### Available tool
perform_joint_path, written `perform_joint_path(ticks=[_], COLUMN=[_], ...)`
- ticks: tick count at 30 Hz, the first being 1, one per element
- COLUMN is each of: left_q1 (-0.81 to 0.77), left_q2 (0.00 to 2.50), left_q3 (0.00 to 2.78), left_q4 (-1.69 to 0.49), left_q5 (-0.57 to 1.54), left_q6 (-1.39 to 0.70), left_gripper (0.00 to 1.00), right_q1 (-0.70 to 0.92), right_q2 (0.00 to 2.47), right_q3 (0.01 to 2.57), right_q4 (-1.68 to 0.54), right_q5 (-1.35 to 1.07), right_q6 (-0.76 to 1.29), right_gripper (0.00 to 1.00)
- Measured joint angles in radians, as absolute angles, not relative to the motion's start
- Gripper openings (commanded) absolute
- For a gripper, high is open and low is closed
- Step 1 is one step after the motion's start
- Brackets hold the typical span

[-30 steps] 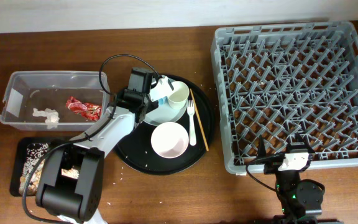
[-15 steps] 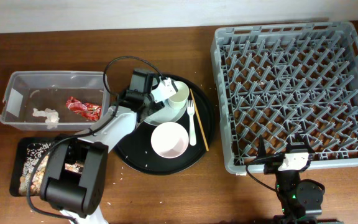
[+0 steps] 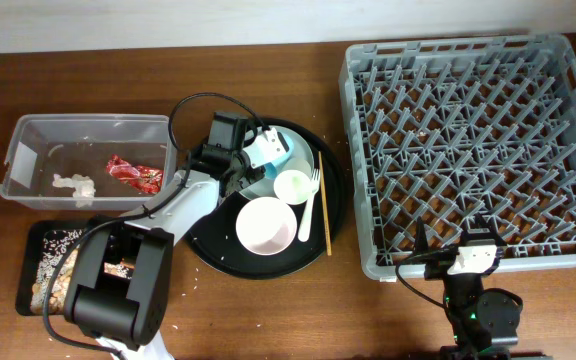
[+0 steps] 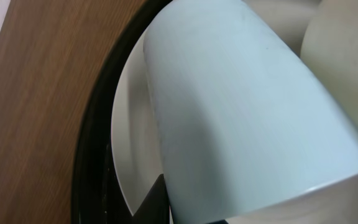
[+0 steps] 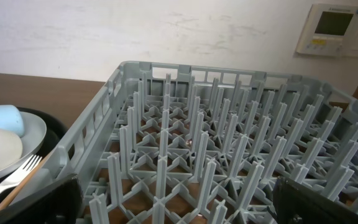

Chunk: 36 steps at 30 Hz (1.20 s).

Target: Sort waste into correct bins and load items into the dishwasher rack

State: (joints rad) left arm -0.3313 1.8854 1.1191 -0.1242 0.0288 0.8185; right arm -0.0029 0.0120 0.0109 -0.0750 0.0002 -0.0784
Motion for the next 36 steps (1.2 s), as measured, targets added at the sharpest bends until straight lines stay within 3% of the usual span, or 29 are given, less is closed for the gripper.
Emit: perform_joint_path(ticks=[1, 6, 11, 22, 31, 36], left_q1=[-0.331, -0.332, -0.331, -0.332, -0.328, -0.179], left_q2=[1.885, 1.86, 1.777, 1.529, 1.51, 1.512], left_q3=[1.119, 1.13, 1.133, 1.134, 1.326, 1.33], left_q4=[-0.123, -0.131, -0.319, -0.525, -1.141, -1.31], left_q5=[0.03, 0.035, 0.035, 0.038, -0.018, -0.022], left_q6=[0.818, 0.782, 0.749, 0.373, 0.019, -0.002], left_gripper=[0.0, 0.0, 0.0, 0.01, 0.01, 0.01], right_q1=[-0.003, -0.003, -0.003, -0.003, -0.003, -0.003], right_q2=[0.012, 0.012, 0.012, 0.012, 0.012, 0.012], right_q3=[0.011, 0.011, 0.011, 0.011, 0.011, 0.011], right_q4=[-0.075, -0.075, -0.075, -0.075, -0.075, -0.075], right_q5=[0.0, 0.001, 0.001, 0.001, 0.0, 0.0], right_q6=[-0.078, -0.079, -0.078, -0.079, -0.078, -0.078], right_gripper=[0.99, 0.99, 0.99, 0.99, 0.99, 0.99])
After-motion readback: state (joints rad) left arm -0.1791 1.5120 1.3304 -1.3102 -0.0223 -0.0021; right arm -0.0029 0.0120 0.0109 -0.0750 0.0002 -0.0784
